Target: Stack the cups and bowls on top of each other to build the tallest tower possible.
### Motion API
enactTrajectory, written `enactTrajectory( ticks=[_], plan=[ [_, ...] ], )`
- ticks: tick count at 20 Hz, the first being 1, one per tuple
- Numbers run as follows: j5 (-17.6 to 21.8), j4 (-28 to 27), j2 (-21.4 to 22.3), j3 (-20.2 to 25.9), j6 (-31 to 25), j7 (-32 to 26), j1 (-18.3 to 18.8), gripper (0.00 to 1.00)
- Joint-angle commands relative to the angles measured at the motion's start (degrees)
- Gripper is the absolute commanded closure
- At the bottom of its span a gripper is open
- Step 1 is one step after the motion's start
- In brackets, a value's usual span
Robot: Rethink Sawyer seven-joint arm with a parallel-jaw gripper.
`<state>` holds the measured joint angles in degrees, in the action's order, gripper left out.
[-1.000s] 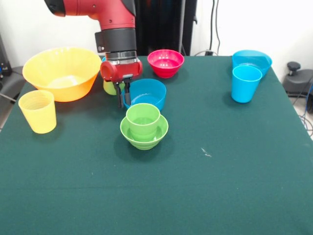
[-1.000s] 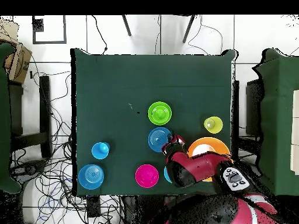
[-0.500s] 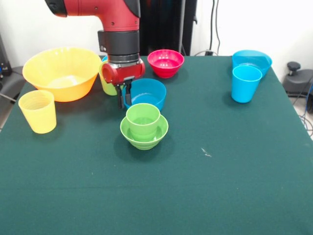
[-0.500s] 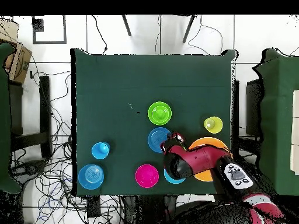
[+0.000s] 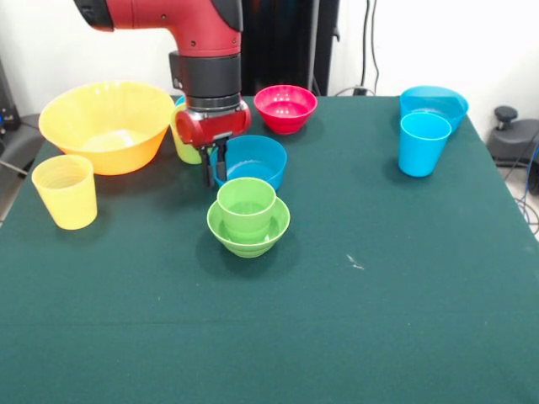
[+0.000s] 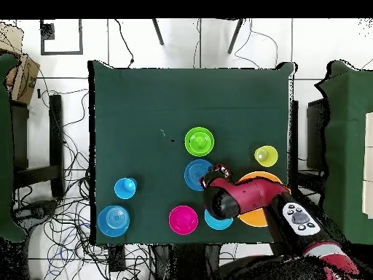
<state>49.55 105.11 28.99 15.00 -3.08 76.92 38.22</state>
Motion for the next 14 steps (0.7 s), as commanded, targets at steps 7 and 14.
enactTrajectory(
  ticks=[7, 14],
  plan=[
    [-8.87, -3.49, -1.64, 6.85, -23.77, -4.36, 0.91, 1.00],
    [-11.68, -2.14, 1.95, 7.07, -32.13, -6.65, 0.81, 1.00]
  ],
)
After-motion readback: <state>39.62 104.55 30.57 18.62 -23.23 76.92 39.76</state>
